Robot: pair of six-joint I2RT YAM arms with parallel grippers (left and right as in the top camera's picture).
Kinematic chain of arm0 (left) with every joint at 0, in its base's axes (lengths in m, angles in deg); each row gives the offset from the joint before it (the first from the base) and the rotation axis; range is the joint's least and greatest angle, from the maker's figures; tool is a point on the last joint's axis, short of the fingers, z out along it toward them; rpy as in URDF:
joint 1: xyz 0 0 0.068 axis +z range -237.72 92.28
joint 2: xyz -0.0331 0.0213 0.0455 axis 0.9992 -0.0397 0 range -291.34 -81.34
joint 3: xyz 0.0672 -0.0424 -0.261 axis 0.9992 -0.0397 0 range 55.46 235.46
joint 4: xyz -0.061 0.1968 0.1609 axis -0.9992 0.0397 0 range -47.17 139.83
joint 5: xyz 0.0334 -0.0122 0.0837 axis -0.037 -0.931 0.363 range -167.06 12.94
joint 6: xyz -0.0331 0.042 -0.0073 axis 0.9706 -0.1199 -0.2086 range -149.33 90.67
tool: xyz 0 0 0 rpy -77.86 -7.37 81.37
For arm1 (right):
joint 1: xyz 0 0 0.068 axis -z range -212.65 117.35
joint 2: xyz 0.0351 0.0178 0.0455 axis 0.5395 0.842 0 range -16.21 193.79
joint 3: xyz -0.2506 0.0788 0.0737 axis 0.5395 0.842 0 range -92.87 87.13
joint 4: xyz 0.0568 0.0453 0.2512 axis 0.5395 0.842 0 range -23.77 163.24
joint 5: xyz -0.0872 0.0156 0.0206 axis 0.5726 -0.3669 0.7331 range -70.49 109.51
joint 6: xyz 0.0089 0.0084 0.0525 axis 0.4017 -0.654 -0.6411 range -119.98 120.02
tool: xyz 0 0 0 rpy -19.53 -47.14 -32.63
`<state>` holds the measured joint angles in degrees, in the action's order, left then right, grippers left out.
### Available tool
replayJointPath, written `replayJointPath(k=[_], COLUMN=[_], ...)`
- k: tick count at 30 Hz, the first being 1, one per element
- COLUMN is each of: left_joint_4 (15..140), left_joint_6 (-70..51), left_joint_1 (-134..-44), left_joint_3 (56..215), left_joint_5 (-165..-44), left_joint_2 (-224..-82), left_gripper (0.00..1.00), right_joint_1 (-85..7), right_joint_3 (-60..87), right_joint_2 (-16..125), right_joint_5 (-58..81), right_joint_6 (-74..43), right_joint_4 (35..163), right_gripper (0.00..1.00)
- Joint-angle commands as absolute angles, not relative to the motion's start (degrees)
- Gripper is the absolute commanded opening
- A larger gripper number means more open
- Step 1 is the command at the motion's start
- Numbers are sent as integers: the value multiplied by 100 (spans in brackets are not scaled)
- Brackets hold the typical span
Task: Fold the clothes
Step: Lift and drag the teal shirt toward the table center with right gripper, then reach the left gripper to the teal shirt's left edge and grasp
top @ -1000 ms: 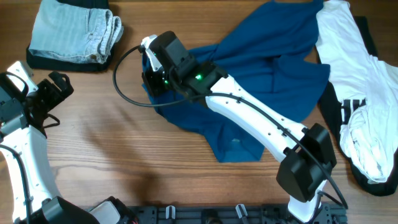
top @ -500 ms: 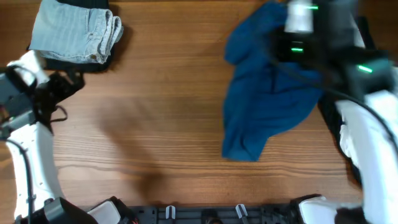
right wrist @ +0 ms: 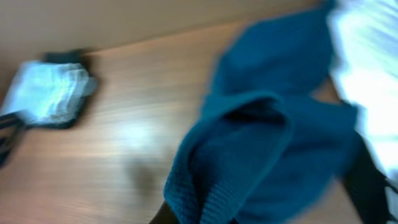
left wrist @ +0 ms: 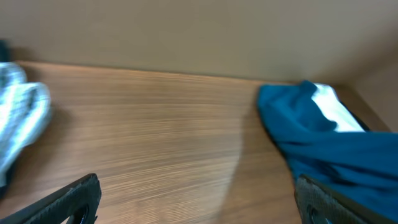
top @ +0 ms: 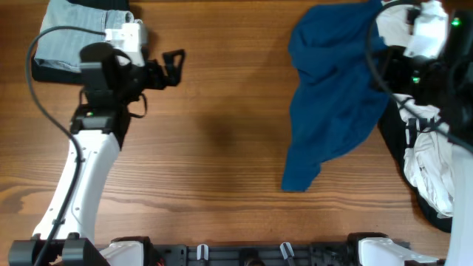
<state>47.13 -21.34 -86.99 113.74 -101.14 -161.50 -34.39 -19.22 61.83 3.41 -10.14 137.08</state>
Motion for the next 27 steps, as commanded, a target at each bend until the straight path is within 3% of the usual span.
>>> replayJointPath(k=[1, 11, 15, 20, 23, 27], left_joint_4=[4804, 5014, 5073, 5141, 5139, 5121], left_joint_6=[-1957, -1970, -1968, -1970, -1968, -1968], left_joint_1=[-8048, -7292, -7292, -7292, -7294, -7298], left_joint_3=[11590, 11590, 11590, 11590, 11590, 11590], left_joint_5=[-10129, -10146, -10146, -10146, -10149, -10350], left_joint_2=[-16181, -16148, -16148, -16148, -16148, -16148], left_gripper=[100, 100, 100, 100, 100, 100], right_joint_1=[-4512, -7710, -8687, -8536, -8029, -7126], right_joint_3=[-2370, -3236, -4543, -6066, -6175, -6151], right_joint_2=[6030, 6688, 7105, 6762, 6334, 6183], right_joint_5=[-65, 1482, 2103, 3508, 4752, 5163], right_joint_6=[-1066, -1361, -1175, -1499, -1914, -2067], right_joint_4=[13392, 13136, 13680, 14954, 15490, 15837], right_gripper=[4, 4, 4, 4, 4, 4])
